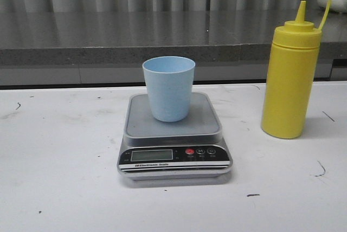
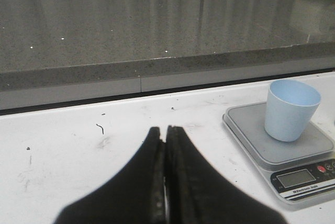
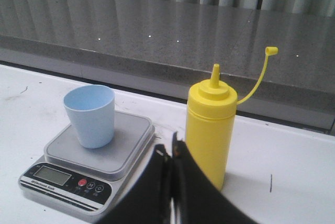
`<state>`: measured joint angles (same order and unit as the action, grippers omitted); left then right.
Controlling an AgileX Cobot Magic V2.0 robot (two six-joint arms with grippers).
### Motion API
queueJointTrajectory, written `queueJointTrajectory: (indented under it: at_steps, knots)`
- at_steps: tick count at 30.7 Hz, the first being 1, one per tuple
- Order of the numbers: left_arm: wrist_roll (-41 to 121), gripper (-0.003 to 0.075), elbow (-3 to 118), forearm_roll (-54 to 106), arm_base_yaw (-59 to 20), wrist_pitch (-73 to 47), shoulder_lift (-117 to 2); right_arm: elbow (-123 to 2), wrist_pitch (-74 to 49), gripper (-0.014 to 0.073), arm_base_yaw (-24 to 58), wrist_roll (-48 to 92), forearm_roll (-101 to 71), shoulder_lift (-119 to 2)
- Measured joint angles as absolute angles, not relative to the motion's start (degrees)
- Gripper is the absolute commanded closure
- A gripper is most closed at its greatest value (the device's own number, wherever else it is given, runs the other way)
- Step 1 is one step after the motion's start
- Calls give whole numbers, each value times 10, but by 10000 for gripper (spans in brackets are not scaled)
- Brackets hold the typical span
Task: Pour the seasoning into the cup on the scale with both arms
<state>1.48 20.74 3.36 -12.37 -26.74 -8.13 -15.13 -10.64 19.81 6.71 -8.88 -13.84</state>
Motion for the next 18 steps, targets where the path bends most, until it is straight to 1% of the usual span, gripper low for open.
queueJointTrajectory:
  at_steps: [5,18]
  knots:
    - [15,740,207,34,-124,-267,-81,-146,-109,708,198,67,-89,-105]
    - [15,740,207,34,-124,-267,-81,-145,-110,708,198,67,-89,-104]
